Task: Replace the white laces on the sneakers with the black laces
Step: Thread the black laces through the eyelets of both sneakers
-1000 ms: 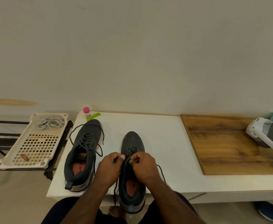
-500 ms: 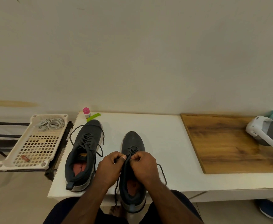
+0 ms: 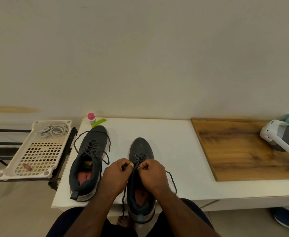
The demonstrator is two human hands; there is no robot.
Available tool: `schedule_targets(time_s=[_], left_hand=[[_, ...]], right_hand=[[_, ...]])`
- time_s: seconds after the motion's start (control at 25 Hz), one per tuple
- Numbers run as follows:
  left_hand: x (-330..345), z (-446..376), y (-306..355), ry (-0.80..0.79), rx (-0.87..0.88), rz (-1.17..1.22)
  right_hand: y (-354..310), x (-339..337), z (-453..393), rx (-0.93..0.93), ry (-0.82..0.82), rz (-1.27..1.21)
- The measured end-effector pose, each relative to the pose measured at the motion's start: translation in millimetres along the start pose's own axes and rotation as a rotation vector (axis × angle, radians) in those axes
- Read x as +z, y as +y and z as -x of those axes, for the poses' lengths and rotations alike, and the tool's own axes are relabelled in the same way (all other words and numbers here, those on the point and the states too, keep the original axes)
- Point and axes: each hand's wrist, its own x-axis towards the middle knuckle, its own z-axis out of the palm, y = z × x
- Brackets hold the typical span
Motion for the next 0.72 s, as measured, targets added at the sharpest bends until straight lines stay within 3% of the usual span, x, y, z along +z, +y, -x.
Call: schedule_targets(time_s=[0.44, 0.72], left_hand=[[-1.0, 1.0, -0.8, -0.035, -0.045, 0.081], [1.6, 2.2, 3.5, 0.013, 0.075, -0.164]], right_hand=[[8.2, -2.4, -2.7, 0.009, -0.062, -0.12], [7.2, -11.2, -2.7, -0.036, -0.065, -0.13]])
